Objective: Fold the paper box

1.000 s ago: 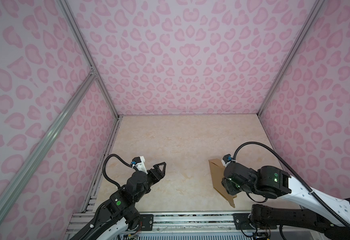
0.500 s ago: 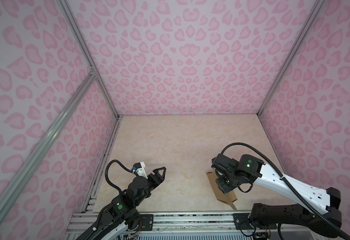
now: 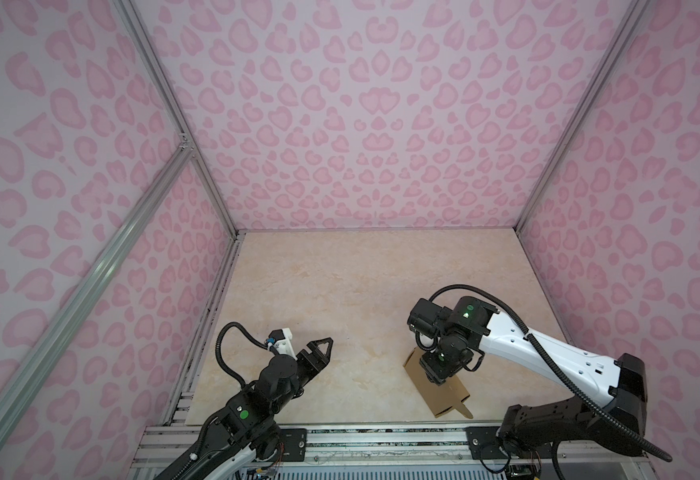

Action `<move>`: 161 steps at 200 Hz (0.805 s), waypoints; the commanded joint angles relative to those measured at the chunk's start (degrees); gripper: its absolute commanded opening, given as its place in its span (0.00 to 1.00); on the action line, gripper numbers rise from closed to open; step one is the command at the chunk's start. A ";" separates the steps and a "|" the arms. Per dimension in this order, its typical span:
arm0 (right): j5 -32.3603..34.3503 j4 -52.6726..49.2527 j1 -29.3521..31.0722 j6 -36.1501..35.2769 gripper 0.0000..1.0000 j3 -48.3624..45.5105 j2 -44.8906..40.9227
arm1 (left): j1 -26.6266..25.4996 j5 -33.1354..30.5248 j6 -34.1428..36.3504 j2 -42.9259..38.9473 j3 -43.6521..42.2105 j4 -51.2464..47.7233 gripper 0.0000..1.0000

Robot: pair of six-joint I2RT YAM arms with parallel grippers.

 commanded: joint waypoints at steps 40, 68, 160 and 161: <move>0.45 -0.62 -0.14 -0.67 0.65 1.54 0.89 | 0.06 0.02 0.05 0.76 -0.20 2.02 0.85; 0.75 -0.60 -0.52 -0.52 0.67 2.27 1.07 | 0.05 0.20 0.09 1.25 0.00 1.98 0.85; 2.79 -0.59 -4.57 0.44 0.70 8.04 -2.50 | 0.11 1.46 0.05 3.66 1.31 2.40 0.85; 2.91 -0.54 -4.61 0.50 0.70 8.11 -2.60 | 0.08 1.49 0.05 3.69 1.33 2.44 0.85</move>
